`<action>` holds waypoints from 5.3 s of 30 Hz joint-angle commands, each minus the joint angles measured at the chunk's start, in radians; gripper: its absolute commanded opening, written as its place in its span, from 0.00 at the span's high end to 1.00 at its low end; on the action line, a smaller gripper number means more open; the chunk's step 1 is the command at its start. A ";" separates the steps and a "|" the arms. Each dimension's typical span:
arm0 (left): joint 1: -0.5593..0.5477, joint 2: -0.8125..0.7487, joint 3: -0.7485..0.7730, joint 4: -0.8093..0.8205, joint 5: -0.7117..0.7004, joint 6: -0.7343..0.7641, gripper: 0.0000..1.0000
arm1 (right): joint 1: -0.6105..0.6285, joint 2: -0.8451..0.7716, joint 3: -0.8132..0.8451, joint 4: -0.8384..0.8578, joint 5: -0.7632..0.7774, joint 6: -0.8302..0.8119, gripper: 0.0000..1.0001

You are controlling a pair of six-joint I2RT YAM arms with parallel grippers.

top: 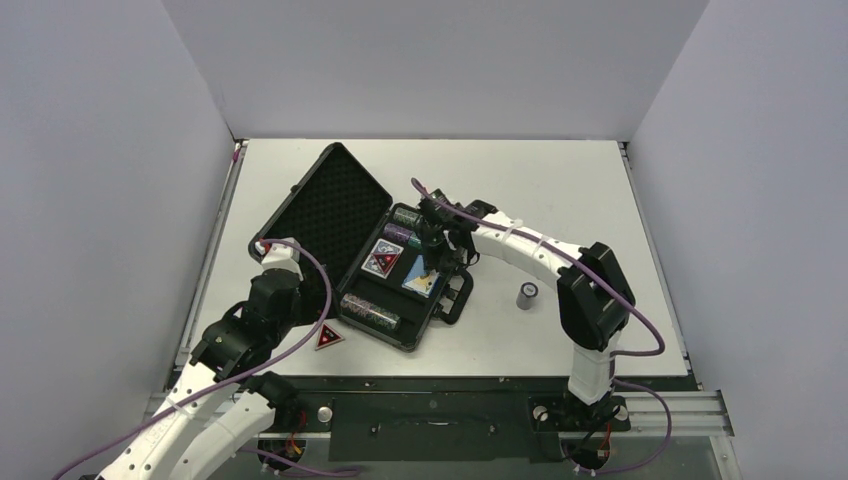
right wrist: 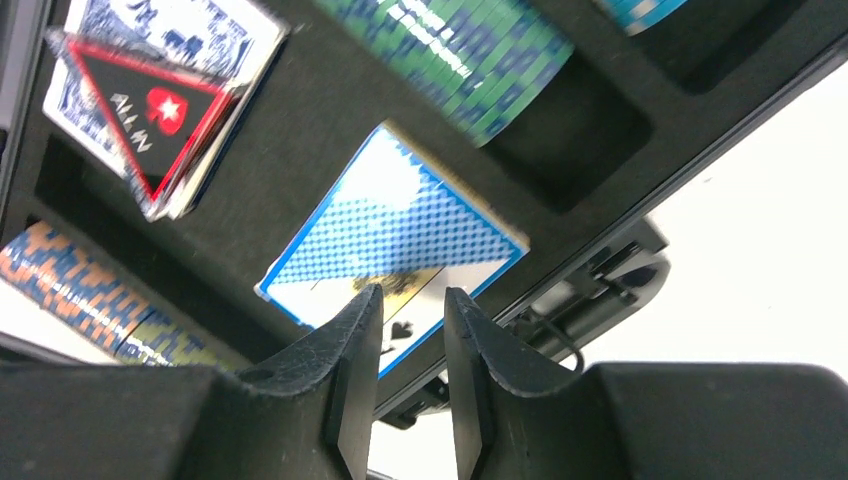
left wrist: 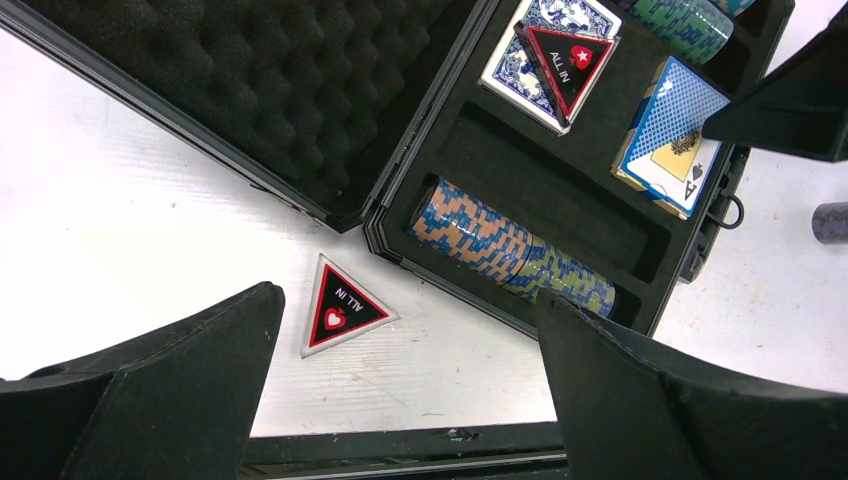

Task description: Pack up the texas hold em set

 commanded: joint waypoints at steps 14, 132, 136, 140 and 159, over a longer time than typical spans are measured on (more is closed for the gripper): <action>0.007 0.001 0.011 0.040 -0.002 0.002 0.04 | 0.051 -0.034 -0.113 0.019 -0.020 0.022 0.75; -0.078 0.627 -0.143 0.150 0.030 -0.357 0.14 | -0.204 -0.803 -0.542 -0.187 0.050 -0.082 0.37; -0.072 0.661 -0.121 0.152 0.017 -0.334 0.14 | -0.204 -0.802 -0.540 -0.190 0.050 -0.083 0.37; -0.064 0.659 -0.119 0.157 -0.001 -0.326 0.16 | -0.206 -0.806 -0.541 -0.192 0.050 -0.083 0.37; -0.038 0.536 -0.177 0.167 -0.071 -0.315 0.25 | -0.210 -0.787 -0.535 -0.189 0.041 -0.095 0.39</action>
